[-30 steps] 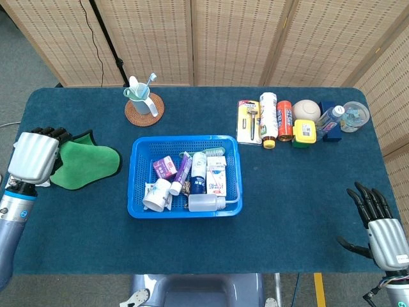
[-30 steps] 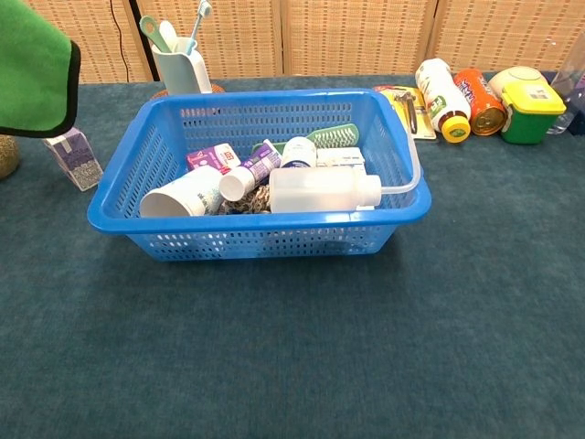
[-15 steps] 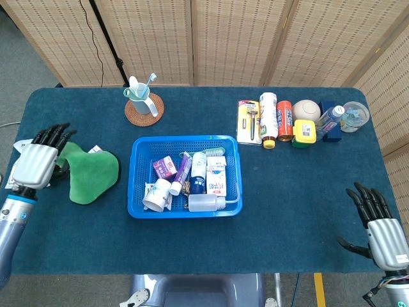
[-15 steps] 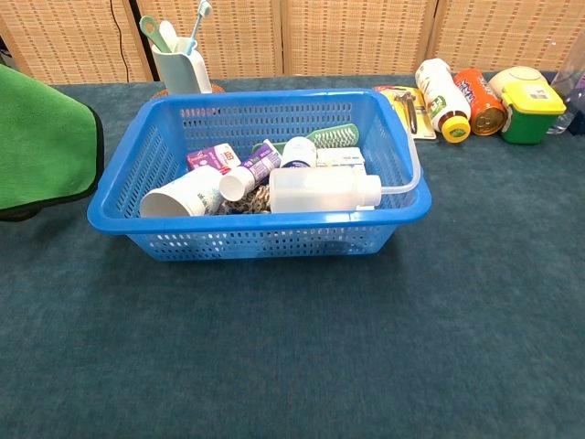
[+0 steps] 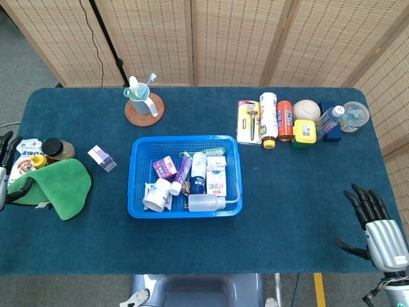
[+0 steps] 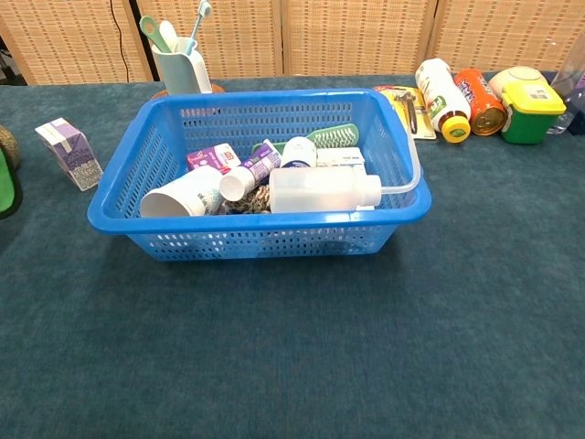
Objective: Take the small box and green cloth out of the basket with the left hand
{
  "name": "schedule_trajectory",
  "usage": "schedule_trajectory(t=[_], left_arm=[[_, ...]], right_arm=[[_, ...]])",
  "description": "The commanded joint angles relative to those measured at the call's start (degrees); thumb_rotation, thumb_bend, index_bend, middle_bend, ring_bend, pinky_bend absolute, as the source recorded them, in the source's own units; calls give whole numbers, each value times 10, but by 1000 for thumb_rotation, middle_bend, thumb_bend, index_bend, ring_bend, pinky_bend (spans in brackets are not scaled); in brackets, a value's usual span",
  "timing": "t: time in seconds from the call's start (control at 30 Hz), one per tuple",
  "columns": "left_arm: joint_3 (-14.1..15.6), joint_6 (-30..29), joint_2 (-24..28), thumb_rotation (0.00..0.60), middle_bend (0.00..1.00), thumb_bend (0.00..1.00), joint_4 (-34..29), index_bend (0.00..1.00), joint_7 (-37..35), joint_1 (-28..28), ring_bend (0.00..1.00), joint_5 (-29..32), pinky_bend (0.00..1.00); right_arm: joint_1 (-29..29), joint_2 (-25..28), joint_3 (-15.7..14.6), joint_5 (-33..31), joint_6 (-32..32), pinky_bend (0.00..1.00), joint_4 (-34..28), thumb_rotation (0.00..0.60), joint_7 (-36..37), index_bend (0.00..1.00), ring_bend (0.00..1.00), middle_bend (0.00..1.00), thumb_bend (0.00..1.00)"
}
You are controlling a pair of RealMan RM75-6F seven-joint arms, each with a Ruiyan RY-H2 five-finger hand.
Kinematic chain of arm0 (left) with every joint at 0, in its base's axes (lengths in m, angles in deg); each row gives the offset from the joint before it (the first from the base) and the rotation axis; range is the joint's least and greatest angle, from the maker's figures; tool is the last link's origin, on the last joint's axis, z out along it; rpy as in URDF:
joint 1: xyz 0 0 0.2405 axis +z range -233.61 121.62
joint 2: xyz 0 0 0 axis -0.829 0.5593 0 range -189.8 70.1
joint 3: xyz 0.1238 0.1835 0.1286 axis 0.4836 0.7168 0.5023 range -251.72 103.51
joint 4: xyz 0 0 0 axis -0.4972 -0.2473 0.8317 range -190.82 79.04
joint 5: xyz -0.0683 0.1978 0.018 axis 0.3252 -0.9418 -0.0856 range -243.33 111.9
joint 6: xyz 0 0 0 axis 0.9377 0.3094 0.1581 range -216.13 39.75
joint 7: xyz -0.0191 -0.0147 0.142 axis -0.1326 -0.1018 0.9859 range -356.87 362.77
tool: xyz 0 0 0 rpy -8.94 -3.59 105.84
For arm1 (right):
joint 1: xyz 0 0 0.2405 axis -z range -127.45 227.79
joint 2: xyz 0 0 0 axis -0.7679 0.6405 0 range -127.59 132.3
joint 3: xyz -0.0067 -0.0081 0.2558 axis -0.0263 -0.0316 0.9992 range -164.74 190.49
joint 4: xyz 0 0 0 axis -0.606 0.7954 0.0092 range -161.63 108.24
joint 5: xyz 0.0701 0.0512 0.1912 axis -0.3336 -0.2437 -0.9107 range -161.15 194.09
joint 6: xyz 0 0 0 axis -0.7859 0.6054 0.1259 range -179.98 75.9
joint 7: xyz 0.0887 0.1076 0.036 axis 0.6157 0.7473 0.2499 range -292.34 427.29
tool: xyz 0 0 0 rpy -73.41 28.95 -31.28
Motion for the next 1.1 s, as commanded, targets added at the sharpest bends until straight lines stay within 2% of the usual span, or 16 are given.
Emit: schedule_trajectory(t=[0.03, 0.2, 0.37, 0.57, 0.7, 0.83, 1.1], left_arm=[[3, 69, -10, 600, 0, 80, 3, 0, 25, -33, 0, 1, 0], [-6, 154, 2, 600, 0, 5, -42, 0, 47, -73, 0, 28, 0], [-19, 157, 28, 600, 0, 0, -71, 0, 51, -75, 0, 44, 0], [-5, 78, 29, 600, 0, 0, -64, 0, 16, -21, 0, 13, 0], [16, 3, 0, 600, 0, 0, -28, 0, -34, 36, 0, -15, 0], [37, -44, -25, 600, 0, 0, 1, 0, -74, 89, 0, -18, 0], [58, -72, -51, 600, 0, 0, 25, 0, -101, 144, 0, -13, 0]], right_arm=[[-1, -1, -2, 5, 0, 0, -3, 600, -4, 0, 0, 0, 0], [-1, -4, -5, 15, 3, 0, -8, 600, -13, 0, 0, 0, 0], [-1, -3, -3, 7, 0, 0, -7, 600, -12, 0, 0, 0, 0], [0, -1, -2, 2, 1, 0, -4, 600, -6, 0, 0, 0, 0], [1, -2, 1, 1, 7, 0, -1, 600, -9, 0, 0, 0, 0], [5, -9, 10, -6, 18, 0, 7, 600, -27, 0, 0, 0, 0], [7, -22, 20, -10, 30, 0, 21, 600, -53, 0, 0, 0, 0]])
